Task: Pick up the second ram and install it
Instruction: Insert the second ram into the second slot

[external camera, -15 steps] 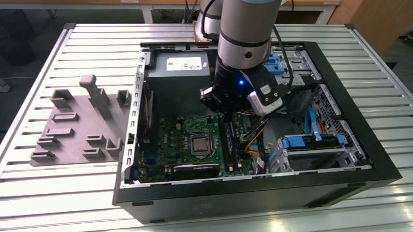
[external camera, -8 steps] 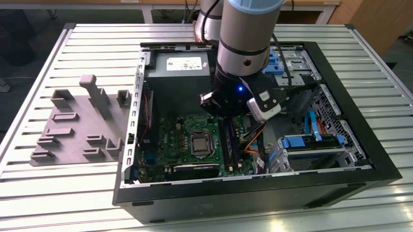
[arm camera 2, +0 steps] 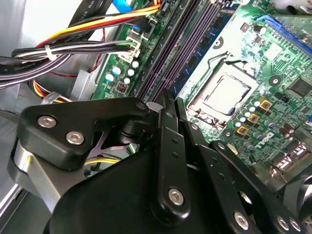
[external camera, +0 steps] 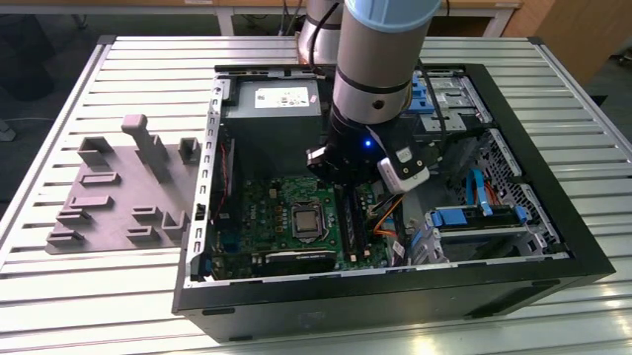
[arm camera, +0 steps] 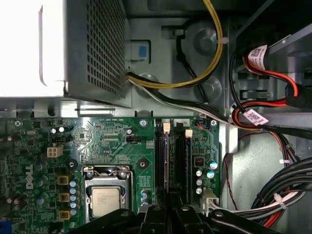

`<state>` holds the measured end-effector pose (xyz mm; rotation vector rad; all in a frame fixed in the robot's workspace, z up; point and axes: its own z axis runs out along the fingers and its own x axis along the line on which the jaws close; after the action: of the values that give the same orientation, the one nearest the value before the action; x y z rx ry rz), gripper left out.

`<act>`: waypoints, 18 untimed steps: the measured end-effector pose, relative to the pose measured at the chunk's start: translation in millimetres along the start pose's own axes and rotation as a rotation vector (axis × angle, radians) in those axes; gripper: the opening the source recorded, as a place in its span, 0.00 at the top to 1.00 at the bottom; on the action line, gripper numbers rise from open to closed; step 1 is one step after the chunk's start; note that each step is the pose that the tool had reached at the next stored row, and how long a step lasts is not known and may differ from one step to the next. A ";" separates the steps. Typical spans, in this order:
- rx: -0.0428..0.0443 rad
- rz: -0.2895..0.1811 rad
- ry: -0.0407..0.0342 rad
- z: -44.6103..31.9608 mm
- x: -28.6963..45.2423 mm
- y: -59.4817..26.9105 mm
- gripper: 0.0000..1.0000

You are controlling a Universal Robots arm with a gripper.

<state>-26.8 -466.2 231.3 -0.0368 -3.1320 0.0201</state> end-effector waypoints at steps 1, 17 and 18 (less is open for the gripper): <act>0.0001 0.000 0.0001 0.2 0.0 0.0 0.86; -0.0016 0.001 0.0001 3.6 -0.1 -0.7 0.86; -0.0015 0.000 0.0001 3.7 -0.1 -0.7 0.86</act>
<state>-26.7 -467.0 227.5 -0.0370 -3.1320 0.0177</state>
